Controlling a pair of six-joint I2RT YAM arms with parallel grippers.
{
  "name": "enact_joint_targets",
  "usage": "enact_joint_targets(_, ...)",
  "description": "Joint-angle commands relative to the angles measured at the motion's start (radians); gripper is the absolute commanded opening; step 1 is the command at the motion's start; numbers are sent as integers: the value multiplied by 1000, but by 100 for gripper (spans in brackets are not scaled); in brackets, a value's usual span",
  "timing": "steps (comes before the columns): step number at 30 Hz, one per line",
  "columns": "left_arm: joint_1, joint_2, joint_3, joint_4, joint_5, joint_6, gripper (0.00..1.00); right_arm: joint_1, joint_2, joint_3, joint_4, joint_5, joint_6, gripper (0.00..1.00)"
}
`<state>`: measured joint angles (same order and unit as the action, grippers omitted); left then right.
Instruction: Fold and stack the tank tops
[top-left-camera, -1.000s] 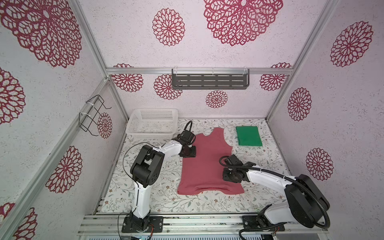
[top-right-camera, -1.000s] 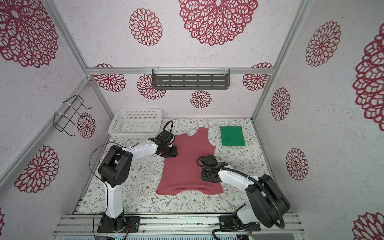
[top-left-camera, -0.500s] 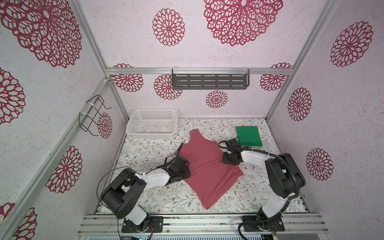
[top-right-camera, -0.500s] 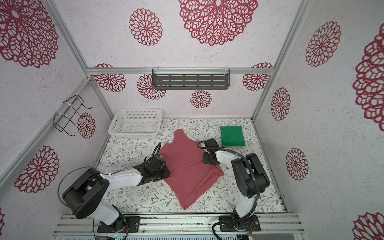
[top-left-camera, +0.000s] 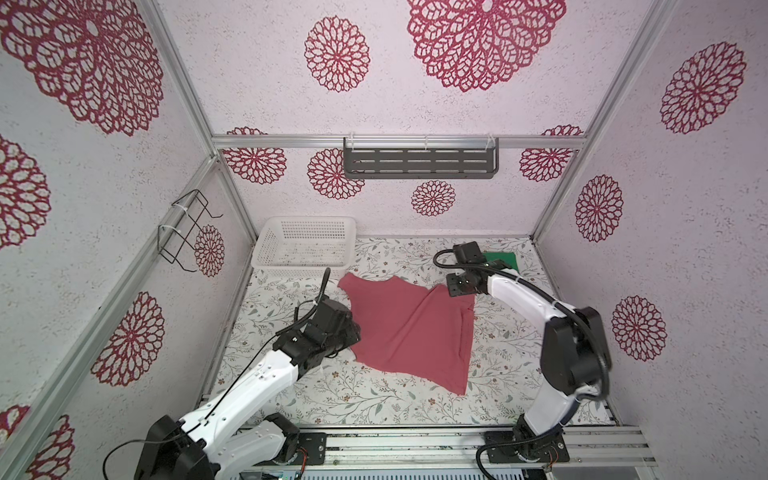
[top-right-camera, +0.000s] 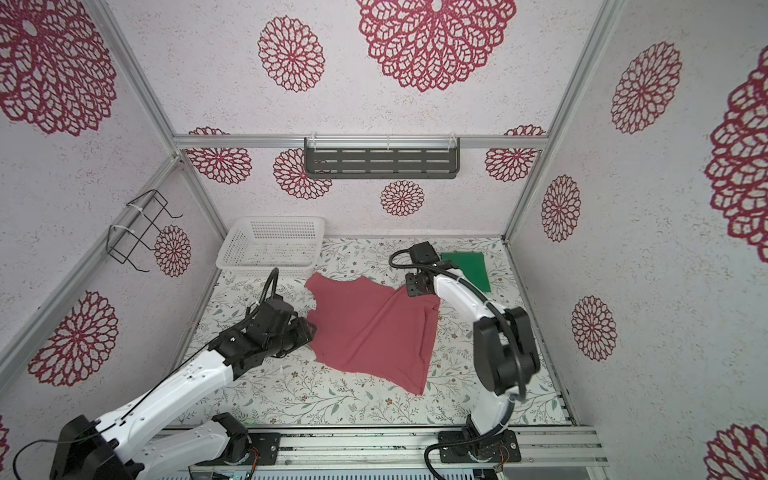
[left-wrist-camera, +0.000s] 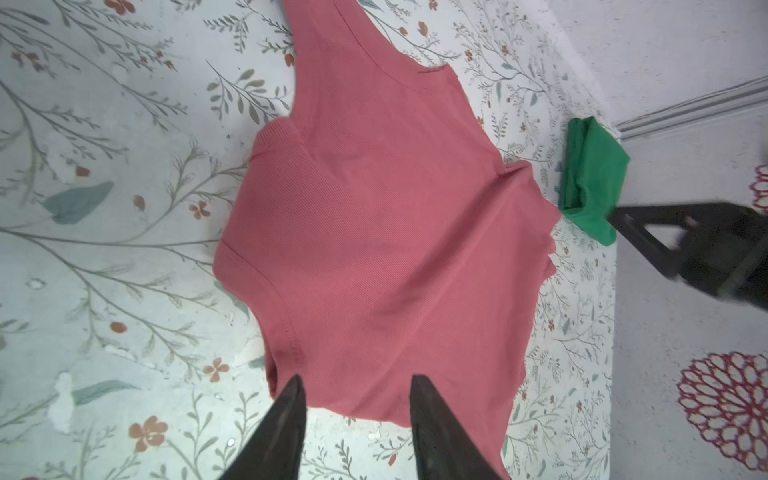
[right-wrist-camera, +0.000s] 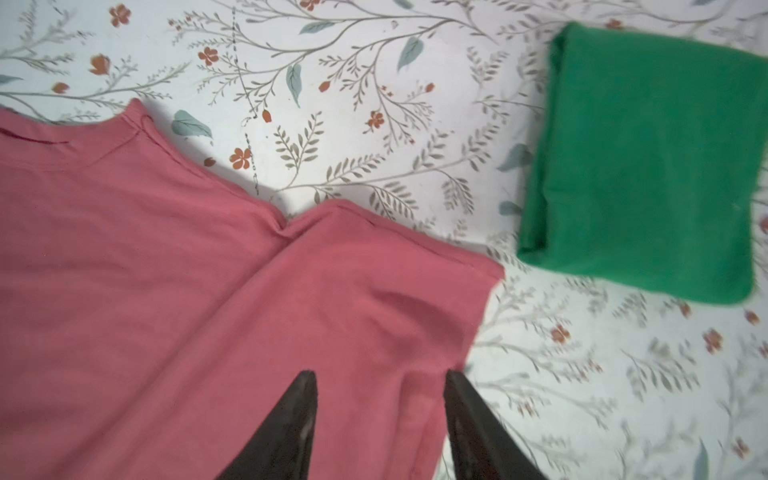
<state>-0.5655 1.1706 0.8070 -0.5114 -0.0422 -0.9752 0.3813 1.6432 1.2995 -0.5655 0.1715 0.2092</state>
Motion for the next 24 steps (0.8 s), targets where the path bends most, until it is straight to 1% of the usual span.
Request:
enact_joint_targets(1, 3, 165, 95, -13, 54, 165, 43, -27, -162, -174, -95, 38, 144, 44)
enact_joint_targets(4, 3, 308, 151, 65, 94, 197, 42, -48, -281, -328, -62, 1, 234, 34)
enact_joint_targets(6, 3, 392, 186, 102, 107, 213, 41, -47, -315, -406, -33, -22, 286, 30)
enact_joint_targets(8, 2, 477, 228, 113, 111, 239, 40, -20, -328, -476, 24, -68, 340, 29)
enact_joint_targets(11, 2, 571, 275, 91, 101, 272, 39, 56, -309, -518, 78, -69, 392, 27)
enact_joint_targets(13, 3, 602, 273, 84, 100, 277, 39, 84, -282, -535, 117, -78, 405, 25)
enact_joint_targets(15, 2, 610, 247, 80, 99, 270, 39, 87, -246, -550, 142, -79, 402, 23)
enact_joint_targets(18, 1, 581, 164, 78, 103, 242, 38, 72, -192, -560, 166, -43, 382, 18)
enact_joint_targets(22, -16, 494, 57, 63, 117, 182, 37, 27, -140, -569, 204, -42, 345, 16)
enact_joint_targets(24, -40, 442, 50, 34, 112, 165, 37, -10, -124, -568, 210, -41, 317, 16)
